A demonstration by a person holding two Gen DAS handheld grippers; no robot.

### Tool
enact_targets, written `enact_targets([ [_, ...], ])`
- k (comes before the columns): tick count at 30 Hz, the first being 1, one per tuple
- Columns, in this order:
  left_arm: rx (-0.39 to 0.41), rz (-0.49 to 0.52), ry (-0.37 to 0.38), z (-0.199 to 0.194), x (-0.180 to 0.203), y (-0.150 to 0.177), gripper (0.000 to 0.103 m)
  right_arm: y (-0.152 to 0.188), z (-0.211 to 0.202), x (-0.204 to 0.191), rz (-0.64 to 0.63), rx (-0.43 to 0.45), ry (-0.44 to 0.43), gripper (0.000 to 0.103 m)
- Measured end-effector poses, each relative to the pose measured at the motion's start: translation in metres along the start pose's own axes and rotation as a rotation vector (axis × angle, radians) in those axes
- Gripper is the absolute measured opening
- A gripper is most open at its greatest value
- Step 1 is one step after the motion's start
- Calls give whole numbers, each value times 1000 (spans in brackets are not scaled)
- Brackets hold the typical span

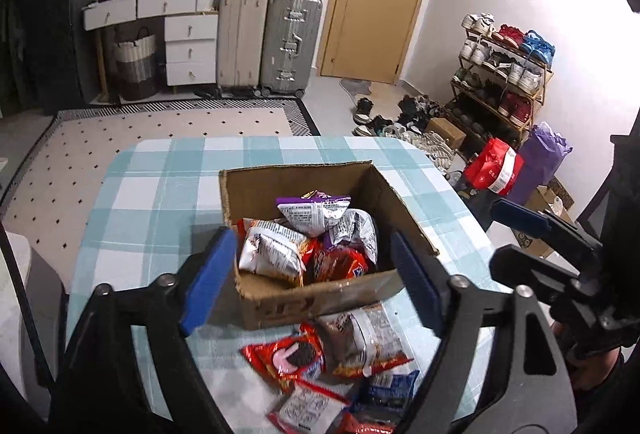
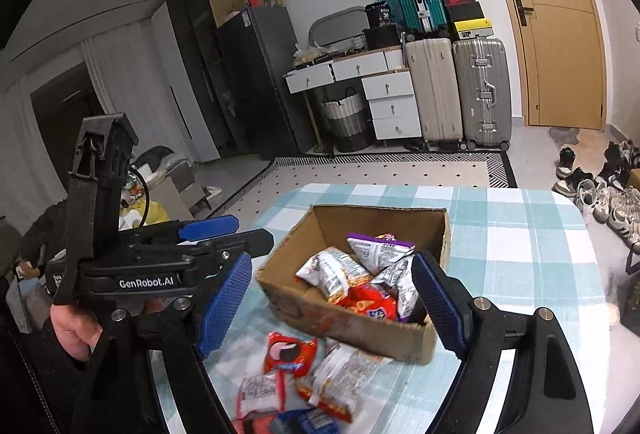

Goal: Organize snacks
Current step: 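Withdraw both tools from the box back toward the remaining snacks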

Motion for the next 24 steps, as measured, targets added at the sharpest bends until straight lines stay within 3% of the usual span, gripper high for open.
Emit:
enact_targets([
  [12, 23, 7, -19, -64, 0, 53, 83, 26, -49, -37, 3, 27, 26, 92],
  [24, 6, -46, -31, -98, -15, 110, 87, 59, -76, -65, 15, 28, 43, 97],
])
Point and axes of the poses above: each gripper's, at about its wrist camera, not at the fingertips, and z roughly the way its jaws point, x to its right, y to its underside, the point moved 3 cm from there along z, roughly the way its jaws point, and after that the axes turned 10 degrees about -z, right-handed, at the moved point
